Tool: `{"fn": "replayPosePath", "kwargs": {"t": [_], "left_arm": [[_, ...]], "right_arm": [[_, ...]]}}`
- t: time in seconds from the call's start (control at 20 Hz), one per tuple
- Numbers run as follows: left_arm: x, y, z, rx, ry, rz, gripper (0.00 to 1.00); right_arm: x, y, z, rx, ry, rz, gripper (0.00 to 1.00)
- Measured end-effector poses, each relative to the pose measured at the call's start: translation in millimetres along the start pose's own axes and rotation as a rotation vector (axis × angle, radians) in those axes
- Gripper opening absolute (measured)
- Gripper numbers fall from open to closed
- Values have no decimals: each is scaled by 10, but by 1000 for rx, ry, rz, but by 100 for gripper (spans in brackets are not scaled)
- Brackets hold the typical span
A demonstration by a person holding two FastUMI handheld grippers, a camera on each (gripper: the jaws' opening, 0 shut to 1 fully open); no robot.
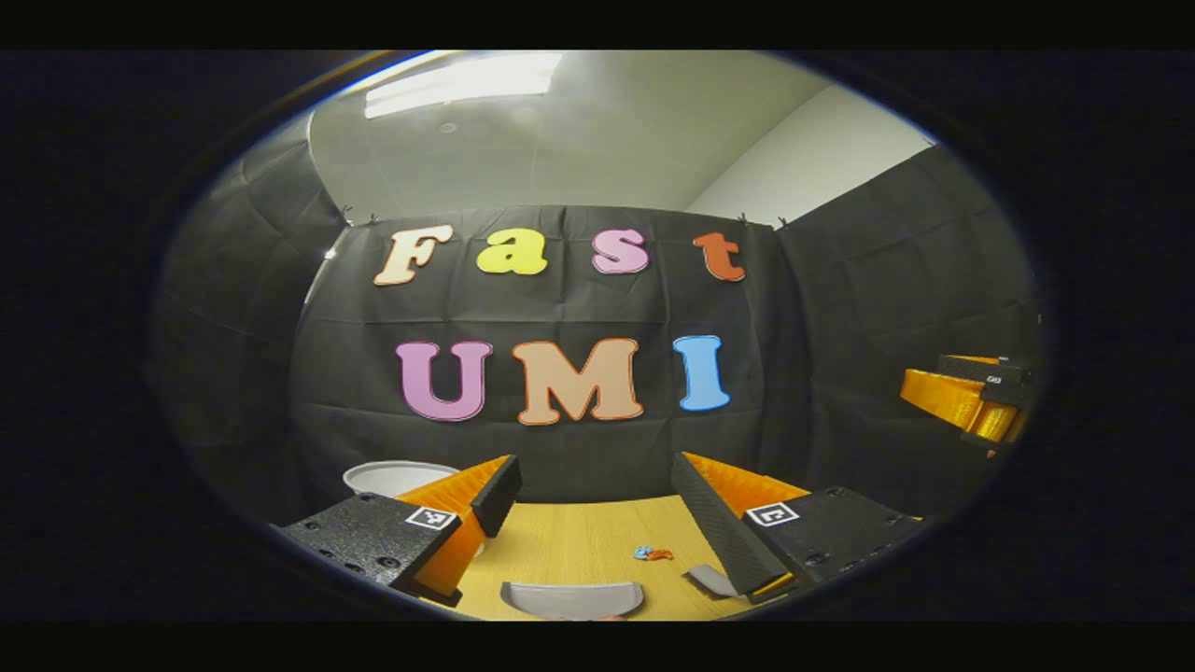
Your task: Pick up the small broom and dustpan from the desktop, sweep the trash into the dustpan with the broom, and then empty the trash into the garbage bin.
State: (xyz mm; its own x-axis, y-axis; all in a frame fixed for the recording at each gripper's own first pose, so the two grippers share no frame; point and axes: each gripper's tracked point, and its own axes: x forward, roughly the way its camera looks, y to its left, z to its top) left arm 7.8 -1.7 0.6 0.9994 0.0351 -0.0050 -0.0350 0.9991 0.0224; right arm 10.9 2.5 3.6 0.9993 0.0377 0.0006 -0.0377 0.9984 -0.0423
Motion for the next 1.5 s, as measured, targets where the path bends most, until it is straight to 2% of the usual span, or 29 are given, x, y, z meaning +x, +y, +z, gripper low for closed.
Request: {"fn": "replayPosePath", "kwargs": {"t": [0.25,0.35,0.4,0.45,0.55,0.65,0.7,0.75,0.9,1.15,1.25,1.45,1.5], "left_arm": [[12,11,-6,10,2,17,96],[9,7,-25,18,8,26,99],[10,2,-32,20,10,31,96],[7,-6,-64,22,17,35,99],[-14,-34,-136,22,44,43,96],[-51,-43,-191,31,65,56,99],[-71,-32,-203,44,72,67,96],[-91,-11,-231,52,81,75,99],[-148,-60,-449,64,161,46,96],[-364,2,-1274,39,408,1,95],[-492,84,-1707,13,541,0,95],[-758,232,-2342,-28,724,-2,95],[-805,226,-2512,-34,772,-11,100]], "right_arm": [[79,32,-75,1,13,27,98],[135,50,-128,5,24,44,98],[161,55,-154,3,28,53,98],[173,59,-175,-2,33,63,98],[212,92,-233,-19,37,92,98],[243,172,-295,-26,42,136,98],[238,237,-334,-24,48,169,98],[223,288,-400,-24,57,201,96],[231,447,-617,-39,107,282,98],[155,781,-1459,-65,389,365,98],[154,817,-1772,-102,482,353,99],[-35,933,-2501,-189,685,362,99],[-105,954,-2662,-193,741,369,99]]}}
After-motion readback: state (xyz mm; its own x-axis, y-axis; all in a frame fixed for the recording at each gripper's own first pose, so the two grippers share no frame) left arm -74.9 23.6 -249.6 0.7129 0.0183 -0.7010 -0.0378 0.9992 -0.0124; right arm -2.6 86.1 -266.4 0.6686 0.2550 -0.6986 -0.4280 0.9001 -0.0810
